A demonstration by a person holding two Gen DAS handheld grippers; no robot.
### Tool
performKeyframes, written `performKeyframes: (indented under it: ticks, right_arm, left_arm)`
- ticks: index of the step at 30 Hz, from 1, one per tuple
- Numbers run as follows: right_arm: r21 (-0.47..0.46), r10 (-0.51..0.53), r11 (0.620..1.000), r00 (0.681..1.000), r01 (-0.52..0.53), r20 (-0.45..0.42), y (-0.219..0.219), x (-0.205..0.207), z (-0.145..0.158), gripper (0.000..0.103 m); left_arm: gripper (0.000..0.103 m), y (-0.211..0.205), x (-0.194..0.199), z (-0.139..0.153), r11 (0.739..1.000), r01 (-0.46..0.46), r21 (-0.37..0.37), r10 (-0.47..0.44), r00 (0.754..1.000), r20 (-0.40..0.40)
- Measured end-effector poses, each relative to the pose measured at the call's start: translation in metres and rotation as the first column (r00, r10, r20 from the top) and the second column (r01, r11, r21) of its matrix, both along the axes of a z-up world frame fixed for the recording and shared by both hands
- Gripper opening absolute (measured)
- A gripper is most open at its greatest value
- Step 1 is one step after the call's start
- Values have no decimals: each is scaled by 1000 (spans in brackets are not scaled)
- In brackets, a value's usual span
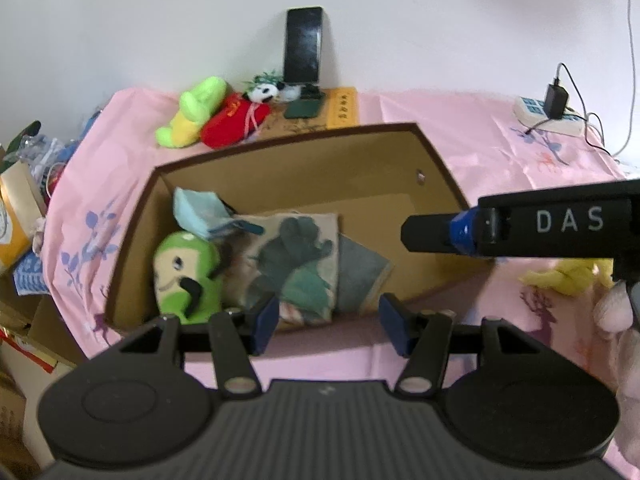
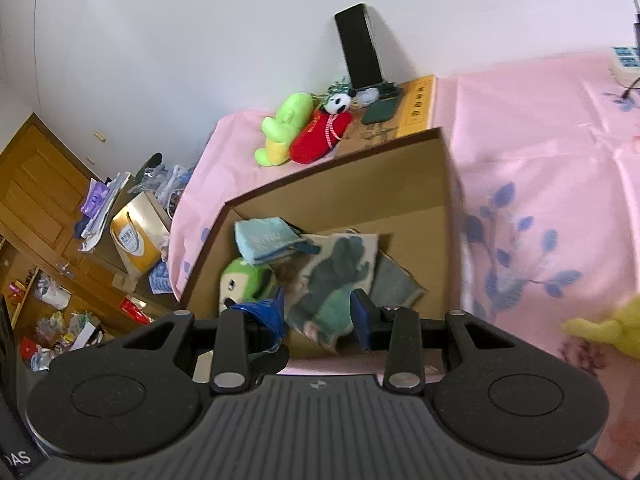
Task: Organize soft objects
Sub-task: 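Move the open right gripper back to the pile toward the yellow cloth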
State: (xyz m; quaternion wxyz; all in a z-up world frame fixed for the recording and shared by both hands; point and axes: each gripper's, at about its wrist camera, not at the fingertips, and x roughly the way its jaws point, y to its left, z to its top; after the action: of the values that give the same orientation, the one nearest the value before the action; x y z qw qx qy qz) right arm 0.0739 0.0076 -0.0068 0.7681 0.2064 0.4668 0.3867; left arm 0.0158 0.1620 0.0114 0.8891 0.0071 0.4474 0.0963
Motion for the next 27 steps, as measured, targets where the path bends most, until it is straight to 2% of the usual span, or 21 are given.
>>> performKeyframes:
  ticks: [8,14,27]
  right_arm:
    - [-41,-44,998,999,45,24,-51,-15,-5,20]
    - [-77,-94,993,996,95,10,-90,-24,-20,20]
    - [-173,-220,963,974,207,-60,-169,-46,-61,20]
  left_arm:
    - [61,-52,-7,-11,999,35,-20,-36,998,-42]
    - [62,-92,-6,-21,995,90,-32,-92,993,-69]
    - [63,-148,-12,-62,974,204,-96,-217,963,-161]
